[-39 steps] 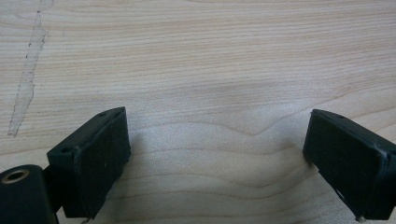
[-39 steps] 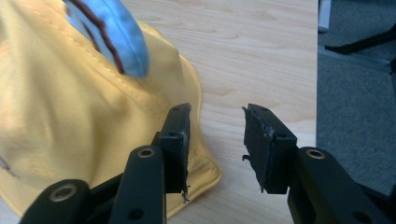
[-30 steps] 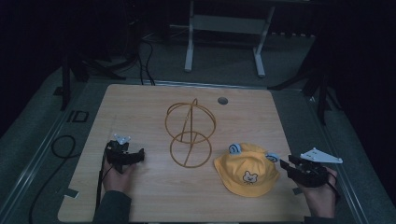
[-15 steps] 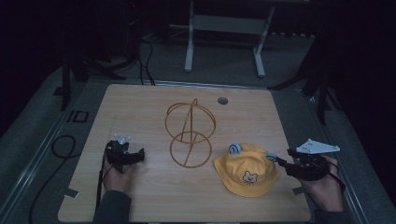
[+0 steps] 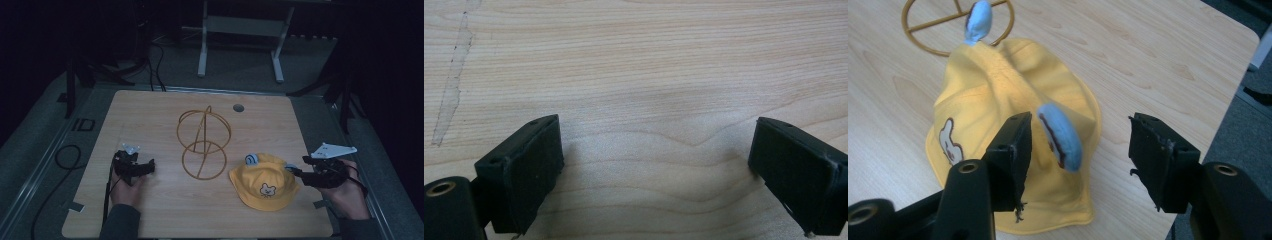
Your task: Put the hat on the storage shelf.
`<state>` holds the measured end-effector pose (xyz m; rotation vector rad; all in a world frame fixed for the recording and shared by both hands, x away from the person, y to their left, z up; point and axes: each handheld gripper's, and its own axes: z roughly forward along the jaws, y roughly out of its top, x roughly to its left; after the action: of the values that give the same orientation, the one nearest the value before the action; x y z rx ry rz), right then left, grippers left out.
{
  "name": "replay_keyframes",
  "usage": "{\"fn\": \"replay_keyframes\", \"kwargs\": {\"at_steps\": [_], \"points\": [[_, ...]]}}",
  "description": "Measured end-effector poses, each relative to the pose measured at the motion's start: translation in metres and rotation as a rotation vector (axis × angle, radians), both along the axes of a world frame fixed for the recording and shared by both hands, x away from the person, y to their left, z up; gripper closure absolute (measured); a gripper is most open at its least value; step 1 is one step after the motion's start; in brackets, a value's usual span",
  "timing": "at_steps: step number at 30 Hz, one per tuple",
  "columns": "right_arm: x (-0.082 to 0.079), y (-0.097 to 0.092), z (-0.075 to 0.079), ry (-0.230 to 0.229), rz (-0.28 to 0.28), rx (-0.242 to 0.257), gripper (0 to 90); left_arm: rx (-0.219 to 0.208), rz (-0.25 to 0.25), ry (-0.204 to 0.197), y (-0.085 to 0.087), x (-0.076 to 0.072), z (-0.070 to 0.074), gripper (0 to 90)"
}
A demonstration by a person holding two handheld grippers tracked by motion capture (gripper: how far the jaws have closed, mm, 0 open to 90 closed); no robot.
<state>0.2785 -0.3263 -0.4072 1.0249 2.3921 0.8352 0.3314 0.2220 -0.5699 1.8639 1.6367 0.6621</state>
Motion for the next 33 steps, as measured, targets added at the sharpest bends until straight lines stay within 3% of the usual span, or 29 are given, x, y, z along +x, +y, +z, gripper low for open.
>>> {"fn": "replay_keyframes", "kwargs": {"at_steps": [13,33], "points": [[0.01,0.02,0.006,0.02,0.082,-0.045,40.0,-0.002,-0.004,-0.001,-0.002,0.0,0.0,7.2],[0.025,0.037,0.005,0.072,0.159,-0.107,40.7,-0.003,-0.008,0.0,-0.003,0.0,0.0,7.2]]}}
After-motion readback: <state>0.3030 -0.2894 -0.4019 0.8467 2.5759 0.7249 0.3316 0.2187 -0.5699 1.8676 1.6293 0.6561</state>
